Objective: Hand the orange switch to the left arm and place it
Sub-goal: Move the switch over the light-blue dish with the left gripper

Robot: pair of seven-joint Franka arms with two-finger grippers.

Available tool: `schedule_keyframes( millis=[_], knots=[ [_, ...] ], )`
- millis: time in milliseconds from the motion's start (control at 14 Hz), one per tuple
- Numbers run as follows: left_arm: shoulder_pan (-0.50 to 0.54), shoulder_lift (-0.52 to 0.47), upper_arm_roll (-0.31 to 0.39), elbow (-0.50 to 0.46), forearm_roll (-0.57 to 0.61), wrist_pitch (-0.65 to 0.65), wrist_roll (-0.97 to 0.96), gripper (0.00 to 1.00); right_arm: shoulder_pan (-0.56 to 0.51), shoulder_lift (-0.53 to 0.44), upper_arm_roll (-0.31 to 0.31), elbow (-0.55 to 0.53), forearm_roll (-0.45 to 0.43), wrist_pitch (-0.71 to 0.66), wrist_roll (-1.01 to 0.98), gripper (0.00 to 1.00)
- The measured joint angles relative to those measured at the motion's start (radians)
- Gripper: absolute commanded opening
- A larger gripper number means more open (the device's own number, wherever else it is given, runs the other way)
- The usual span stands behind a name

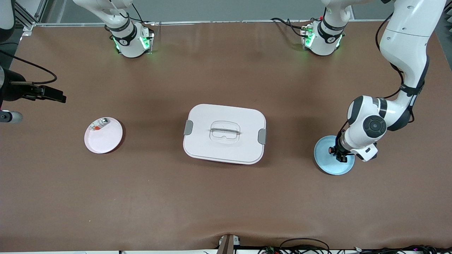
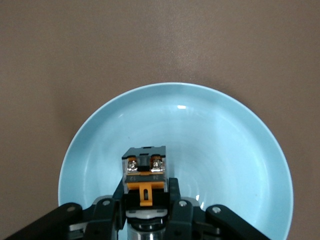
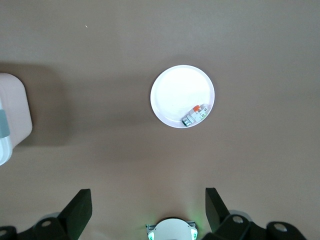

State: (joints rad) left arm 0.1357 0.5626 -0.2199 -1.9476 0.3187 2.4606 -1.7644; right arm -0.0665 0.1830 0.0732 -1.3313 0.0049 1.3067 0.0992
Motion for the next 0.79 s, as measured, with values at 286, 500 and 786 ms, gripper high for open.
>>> schedule_keyframes(
  millis=[286, 500, 786],
  knots=[
    [0.000, 0.004, 0.000, 0.000, 0.001, 0.000, 0.000, 0.05, 0.000, -0.005, -0.001, -0.011, 0.007, 0.017, 0.002, 1.00],
    [0.000, 0.004, 0.000, 0.001, 0.002, 0.000, 0.000, 0.76, 0.000, -0.026, -0.001, -0.052, 0.009, 0.049, 0.003, 1.00],
    [0.000, 0.004, 0.000, 0.003, 0.006, 0.001, 0.001, 1.00, 0.000, -0.105, -0.001, -0.168, 0.018, 0.111, 0.004, 1.00]
  ],
)
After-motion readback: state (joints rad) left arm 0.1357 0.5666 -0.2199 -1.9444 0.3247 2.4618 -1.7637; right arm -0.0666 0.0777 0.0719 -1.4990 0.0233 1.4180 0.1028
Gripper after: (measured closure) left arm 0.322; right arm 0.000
